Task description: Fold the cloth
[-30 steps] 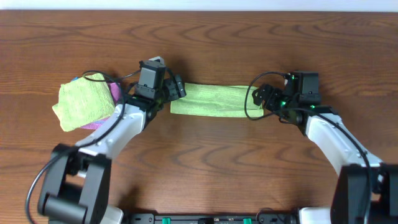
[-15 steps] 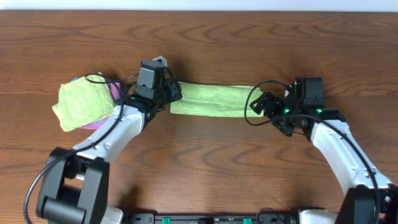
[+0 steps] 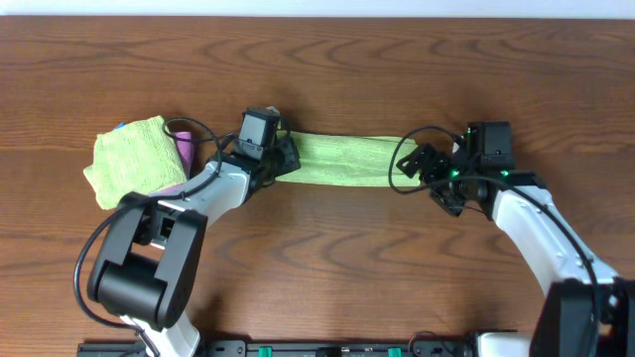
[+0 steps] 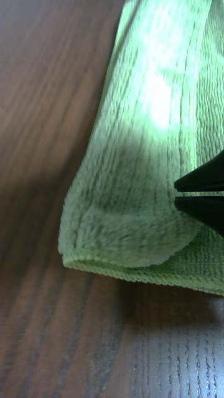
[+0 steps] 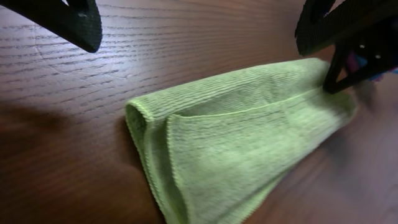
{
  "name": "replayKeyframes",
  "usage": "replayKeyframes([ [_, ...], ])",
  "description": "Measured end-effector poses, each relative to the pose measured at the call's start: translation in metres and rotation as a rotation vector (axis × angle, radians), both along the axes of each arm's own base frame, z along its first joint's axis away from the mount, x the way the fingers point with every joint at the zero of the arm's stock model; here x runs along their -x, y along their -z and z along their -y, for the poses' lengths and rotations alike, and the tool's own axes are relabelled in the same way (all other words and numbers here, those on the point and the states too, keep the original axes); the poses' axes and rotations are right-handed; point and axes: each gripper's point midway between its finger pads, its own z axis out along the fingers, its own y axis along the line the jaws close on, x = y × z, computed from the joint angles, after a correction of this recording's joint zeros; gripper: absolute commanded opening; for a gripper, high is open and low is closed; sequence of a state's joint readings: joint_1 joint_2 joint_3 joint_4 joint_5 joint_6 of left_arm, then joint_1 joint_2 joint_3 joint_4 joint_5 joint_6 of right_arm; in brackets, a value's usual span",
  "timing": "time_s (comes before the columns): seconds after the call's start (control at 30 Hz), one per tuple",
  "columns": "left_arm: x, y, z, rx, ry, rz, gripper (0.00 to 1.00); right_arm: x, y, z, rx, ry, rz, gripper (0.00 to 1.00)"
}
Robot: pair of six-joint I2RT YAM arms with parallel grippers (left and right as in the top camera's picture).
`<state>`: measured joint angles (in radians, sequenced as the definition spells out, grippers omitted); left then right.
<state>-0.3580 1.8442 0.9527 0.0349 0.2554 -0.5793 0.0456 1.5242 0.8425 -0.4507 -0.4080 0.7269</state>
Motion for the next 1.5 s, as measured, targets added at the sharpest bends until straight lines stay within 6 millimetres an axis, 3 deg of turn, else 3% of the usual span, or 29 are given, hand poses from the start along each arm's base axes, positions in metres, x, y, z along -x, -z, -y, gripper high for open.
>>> replayKeyframes([
  [0.27, -0.001, 0.004, -0.003, -0.019, -0.012, -0.002, 0.06, -0.006, 0.029, -0.003, -0.005, 0.013, -0.054, 0.99],
  [0.7, 0.004, 0.011, -0.007, -0.039, -0.017, -0.031, 0.06, -0.018, 0.042, -0.020, 0.030, 0.017, -0.033, 0.90],
  [1.1, 0.012, 0.017, -0.012, -0.066, -0.020, -0.067, 0.06, -0.030, 0.046, -0.015, 0.080, 0.049, -0.004, 0.78],
  [1.33, 0.012, 0.017, -0.013, -0.078, -0.021, -0.066, 0.06, -0.035, 0.050, -0.012, 0.118, 0.061, 0.015, 0.61],
  [1.5, 0.012, 0.017, -0.013, -0.078, -0.021, -0.067, 0.06, -0.043, 0.056, -0.017, 0.131, 0.053, 0.030, 0.32],
])
